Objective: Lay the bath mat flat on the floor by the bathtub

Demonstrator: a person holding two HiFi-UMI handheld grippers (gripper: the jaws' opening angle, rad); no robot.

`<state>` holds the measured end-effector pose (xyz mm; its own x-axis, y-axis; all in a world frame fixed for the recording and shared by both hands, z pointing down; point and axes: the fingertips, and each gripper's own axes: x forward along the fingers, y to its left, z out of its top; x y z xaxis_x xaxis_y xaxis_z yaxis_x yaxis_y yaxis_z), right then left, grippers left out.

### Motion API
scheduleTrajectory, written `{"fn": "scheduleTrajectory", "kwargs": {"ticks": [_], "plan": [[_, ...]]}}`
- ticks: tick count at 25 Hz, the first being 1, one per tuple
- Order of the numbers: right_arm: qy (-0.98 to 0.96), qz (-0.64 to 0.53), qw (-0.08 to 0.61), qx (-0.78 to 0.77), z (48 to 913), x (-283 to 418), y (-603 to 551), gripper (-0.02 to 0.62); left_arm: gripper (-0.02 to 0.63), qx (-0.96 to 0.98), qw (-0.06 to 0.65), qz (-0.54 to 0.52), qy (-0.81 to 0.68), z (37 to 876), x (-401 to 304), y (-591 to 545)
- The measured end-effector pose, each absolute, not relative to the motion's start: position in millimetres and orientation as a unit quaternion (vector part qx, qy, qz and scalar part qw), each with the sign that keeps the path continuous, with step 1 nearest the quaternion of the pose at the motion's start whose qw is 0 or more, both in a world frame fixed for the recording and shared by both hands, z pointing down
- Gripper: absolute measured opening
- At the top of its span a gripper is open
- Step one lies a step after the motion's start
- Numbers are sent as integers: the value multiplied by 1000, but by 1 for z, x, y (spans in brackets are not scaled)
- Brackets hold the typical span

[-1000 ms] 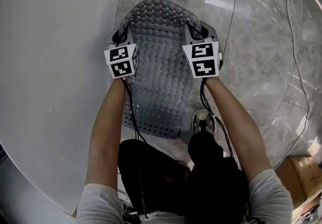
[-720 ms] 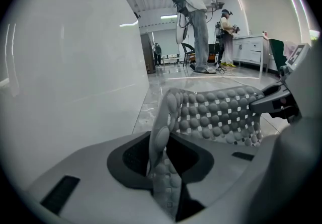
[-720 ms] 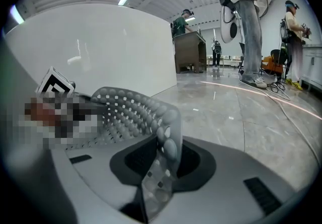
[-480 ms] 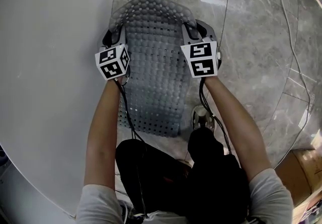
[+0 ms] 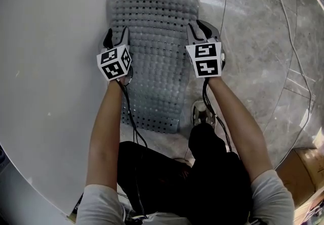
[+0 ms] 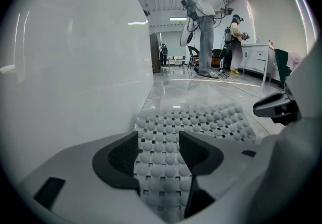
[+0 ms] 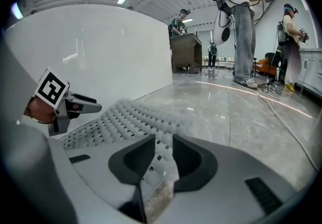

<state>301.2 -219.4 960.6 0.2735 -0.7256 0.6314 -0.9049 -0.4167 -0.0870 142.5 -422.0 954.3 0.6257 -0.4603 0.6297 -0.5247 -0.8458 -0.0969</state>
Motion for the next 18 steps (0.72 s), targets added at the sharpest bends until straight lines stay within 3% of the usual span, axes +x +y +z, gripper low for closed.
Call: {"fn": "scheduleTrajectory", "kwargs": {"ticks": [12,18], "plan": [[-548,280,154,773,940,260,-215,99,236,912,80,323,-239,944,136,-367],[-578,254,150,761,922,226,-223,28,100,916,99,293,-256,928,113,-346]]}}
